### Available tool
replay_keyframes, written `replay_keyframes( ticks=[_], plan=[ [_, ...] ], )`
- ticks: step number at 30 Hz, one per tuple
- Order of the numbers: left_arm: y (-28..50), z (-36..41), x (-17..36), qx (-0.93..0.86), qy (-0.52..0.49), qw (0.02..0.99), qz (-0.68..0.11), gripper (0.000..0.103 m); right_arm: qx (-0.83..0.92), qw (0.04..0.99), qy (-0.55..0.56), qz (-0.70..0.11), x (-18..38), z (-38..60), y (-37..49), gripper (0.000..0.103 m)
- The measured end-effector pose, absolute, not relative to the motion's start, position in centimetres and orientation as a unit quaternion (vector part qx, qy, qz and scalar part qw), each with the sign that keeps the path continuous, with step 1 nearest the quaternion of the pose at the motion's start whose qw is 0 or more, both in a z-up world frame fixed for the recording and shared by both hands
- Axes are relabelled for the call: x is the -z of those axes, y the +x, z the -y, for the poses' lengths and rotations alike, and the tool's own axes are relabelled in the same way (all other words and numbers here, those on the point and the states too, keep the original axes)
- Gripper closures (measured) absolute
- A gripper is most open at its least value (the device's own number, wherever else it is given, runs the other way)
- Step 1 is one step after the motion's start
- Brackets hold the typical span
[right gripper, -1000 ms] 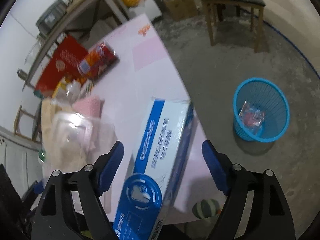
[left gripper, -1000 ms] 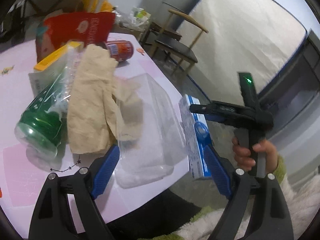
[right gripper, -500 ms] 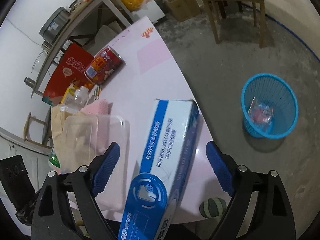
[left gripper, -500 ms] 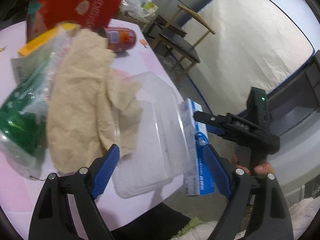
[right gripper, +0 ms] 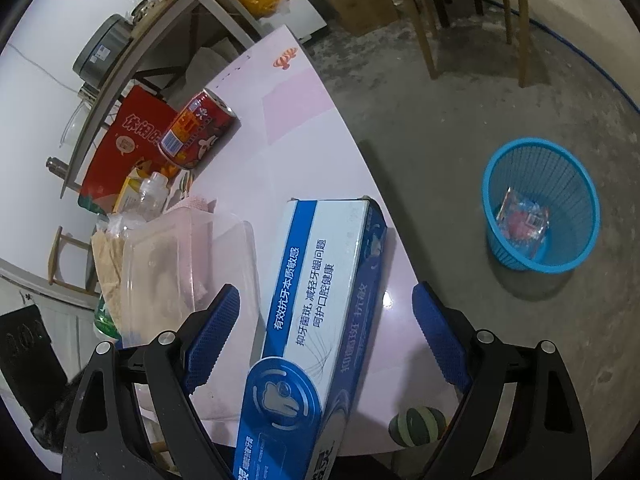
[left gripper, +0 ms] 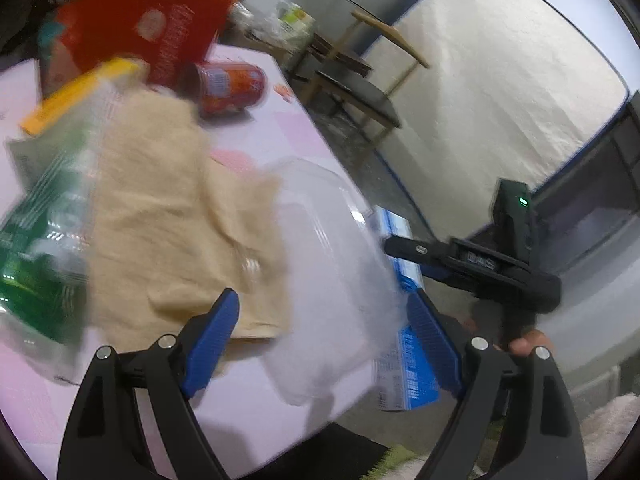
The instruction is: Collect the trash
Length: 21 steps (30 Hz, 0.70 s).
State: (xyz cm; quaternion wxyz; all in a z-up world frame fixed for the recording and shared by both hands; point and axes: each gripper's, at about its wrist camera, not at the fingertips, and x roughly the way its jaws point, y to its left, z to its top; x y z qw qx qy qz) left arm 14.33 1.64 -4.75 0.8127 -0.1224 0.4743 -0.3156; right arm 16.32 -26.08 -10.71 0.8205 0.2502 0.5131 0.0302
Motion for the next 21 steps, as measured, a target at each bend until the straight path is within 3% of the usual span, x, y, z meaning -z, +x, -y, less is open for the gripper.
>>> replay_keyframes(
  ticks=[10, 21],
  plan=[
    [13.8, -4.6, 1.4, 0.211, -0.012, 0.897, -0.387, 0.020, -0.035, 0.821, 0.248, -0.512, 10.8, 26.1, 16.4, 0.019],
    [13.7, -0.3, 5.3, 0.156, 0.198, 0.885, -0.392, 0.050, -0.036, 0.823, 0.243, -0.511, 10.7, 25.8, 16.6, 0.019]
  ],
)
